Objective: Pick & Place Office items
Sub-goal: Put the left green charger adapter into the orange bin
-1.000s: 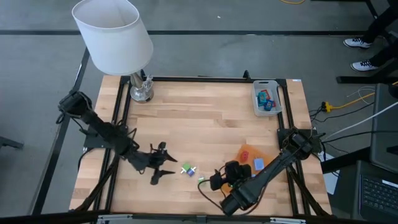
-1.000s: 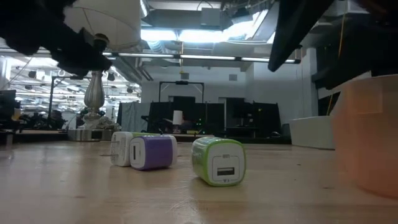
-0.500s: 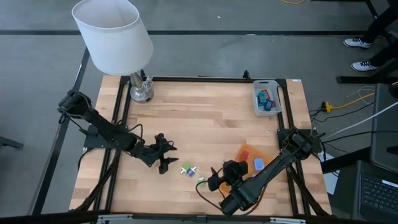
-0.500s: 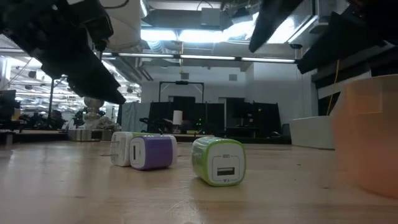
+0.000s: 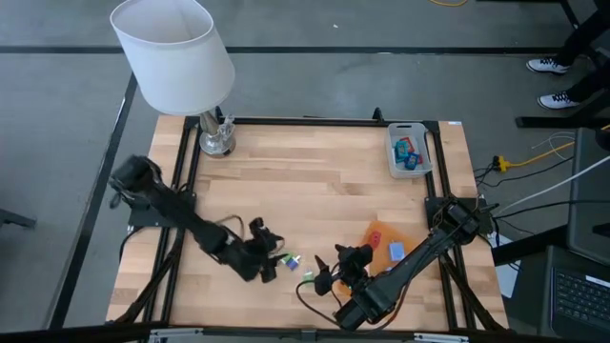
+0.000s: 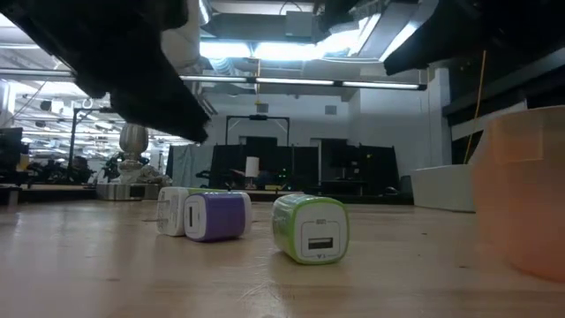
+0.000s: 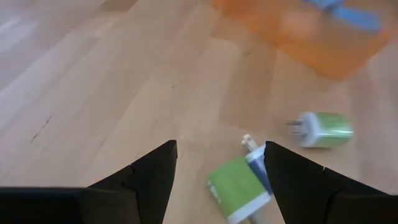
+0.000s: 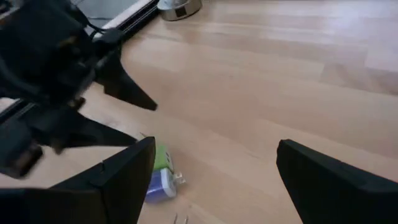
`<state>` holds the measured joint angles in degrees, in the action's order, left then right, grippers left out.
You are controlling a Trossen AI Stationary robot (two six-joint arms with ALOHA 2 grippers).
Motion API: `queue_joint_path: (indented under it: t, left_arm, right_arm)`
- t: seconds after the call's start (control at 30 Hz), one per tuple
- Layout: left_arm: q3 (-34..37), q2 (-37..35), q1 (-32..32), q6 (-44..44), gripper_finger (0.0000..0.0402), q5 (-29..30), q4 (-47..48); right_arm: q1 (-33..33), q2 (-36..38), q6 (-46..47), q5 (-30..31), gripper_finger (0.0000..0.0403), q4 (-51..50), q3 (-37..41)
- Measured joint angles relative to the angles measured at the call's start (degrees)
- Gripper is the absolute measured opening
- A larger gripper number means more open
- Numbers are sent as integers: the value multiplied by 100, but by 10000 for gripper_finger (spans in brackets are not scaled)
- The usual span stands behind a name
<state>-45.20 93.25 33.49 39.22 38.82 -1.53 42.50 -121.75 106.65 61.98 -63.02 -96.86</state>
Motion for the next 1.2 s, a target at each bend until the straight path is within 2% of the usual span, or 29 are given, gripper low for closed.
queue_joint_path:
  t: [0.1, 0.2, 0.37, 0.6, 0.83, 1.2]
  left_arm:
    - [-608, 576, -10, 583, 237, 184, 884]
    - [-1089, 1026, -58, 1028, 237, 82, 1517]
    - [-1587, 1398, -70, 1376, 237, -55, 1976]
    - [-1660, 1439, -59, 1739, 237, -386, 2113]
    - [-1660, 1461, -61, 2146, 237, -420, 2708]
    - [-1658, 1461, -144, 1724, 237, -495, 2787]
  right_arm:
    - [9, 0, -227, -105, 329, 0, 0]
    - [13, 0, -433, -309, 329, 1, 0]
    - [11, 0, -821, -482, 329, -2, 0]
    - [13, 0, -1087, -741, 329, 0, 0]
    - [64, 0, -1152, -807, 329, 4, 0]
    - [90, 0, -1152, -805, 329, 9, 0]
